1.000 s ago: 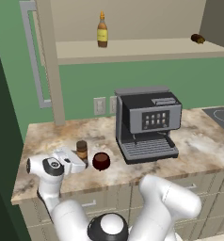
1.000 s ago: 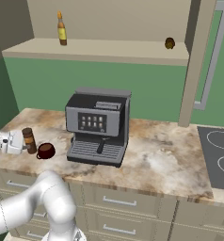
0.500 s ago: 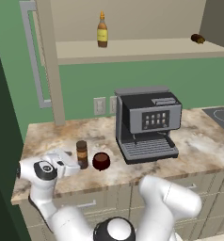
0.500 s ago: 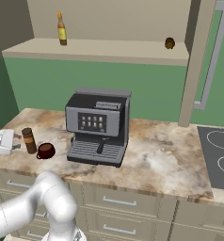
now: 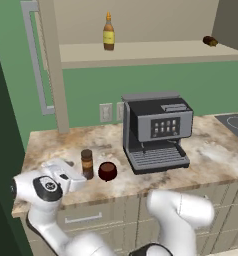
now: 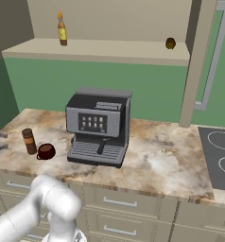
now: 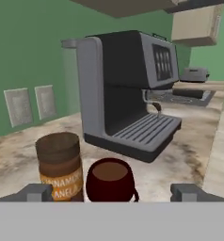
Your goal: Pick the cinnamon and honey bottle from the cabinet and place them next to the mug.
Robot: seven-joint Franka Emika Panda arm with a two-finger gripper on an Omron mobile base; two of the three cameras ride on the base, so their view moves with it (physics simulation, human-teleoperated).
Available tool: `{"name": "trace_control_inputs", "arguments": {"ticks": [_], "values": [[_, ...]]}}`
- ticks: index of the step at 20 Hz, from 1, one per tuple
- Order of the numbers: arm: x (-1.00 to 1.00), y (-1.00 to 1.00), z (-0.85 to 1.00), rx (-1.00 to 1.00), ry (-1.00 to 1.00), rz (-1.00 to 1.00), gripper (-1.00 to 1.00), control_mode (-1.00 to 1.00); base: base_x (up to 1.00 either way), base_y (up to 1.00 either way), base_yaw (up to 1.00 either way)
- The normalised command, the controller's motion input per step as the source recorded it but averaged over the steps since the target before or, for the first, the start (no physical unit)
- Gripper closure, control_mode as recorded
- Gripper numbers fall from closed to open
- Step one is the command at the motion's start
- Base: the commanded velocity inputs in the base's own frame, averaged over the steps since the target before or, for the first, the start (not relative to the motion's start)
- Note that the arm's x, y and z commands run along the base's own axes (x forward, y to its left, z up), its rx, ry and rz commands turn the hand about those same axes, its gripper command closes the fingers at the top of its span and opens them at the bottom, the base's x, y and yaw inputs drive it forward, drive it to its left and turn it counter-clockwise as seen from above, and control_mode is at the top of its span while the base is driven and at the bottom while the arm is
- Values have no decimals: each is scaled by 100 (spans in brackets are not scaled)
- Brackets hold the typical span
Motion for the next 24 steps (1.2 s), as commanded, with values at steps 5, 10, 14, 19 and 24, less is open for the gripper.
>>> {"name": "trace_control_inputs", "arguments": {"ticks": [5,10,14,19,24], "values": [[-75,-66,93,7,-8,28,-100,-100,0,0,0],[-59,-88,96,6,0,32,-100,-100,0,0,0],[-41,-100,97,5,0,38,-100,-100,0,0,0],[-29,-100,82,7,0,43,-100,-100,0,0,0],[-17,-86,80,4,1,48,-100,-100,0,0,0]]}}
